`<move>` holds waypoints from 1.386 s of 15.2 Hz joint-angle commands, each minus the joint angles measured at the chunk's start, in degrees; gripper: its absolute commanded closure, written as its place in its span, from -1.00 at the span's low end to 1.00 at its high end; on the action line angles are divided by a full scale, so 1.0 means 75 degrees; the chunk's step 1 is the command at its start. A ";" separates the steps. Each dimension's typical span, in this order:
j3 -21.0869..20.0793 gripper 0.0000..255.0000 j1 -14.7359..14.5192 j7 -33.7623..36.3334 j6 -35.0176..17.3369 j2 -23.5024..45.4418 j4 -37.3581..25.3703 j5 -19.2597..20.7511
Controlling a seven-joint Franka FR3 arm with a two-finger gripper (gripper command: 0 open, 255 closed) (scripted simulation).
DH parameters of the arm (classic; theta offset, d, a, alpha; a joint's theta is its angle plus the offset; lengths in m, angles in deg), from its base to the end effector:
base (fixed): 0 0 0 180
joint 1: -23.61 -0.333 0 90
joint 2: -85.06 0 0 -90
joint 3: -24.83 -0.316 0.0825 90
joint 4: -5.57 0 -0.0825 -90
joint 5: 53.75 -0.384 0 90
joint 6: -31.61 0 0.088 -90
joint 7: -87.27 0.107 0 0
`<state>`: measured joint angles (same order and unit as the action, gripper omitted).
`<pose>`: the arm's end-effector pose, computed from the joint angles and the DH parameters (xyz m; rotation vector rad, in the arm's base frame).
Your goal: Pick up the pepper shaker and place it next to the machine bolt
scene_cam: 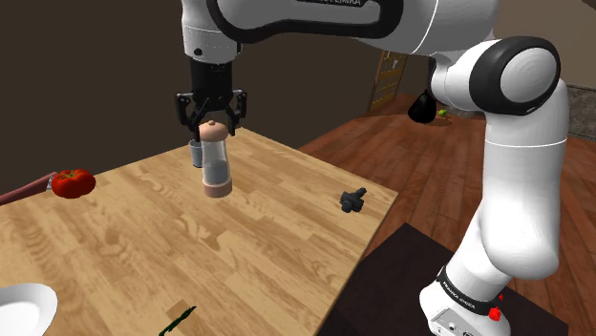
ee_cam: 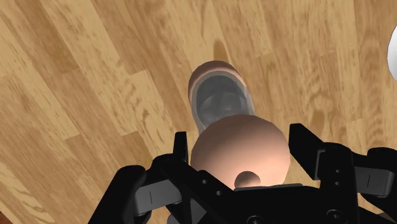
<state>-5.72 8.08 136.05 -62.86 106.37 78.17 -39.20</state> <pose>0.5204 0.4096 0.5734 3.1320 -0.1104 0.1400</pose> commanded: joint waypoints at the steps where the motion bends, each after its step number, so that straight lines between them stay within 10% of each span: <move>1: -0.0004 1.00 -0.0053 -0.0014 0.0251 0.0041 -0.0289 0.0020; 15: 0.0103 1.00 -0.0927 -0.0146 0.2346 0.1098 -0.3438 0.0566; 21: 0.0107 1.00 0.0818 -0.1070 0.1242 -0.0804 -0.0621 -0.0468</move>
<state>-5.05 12.62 129.26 -53.07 102.41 71.26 -41.55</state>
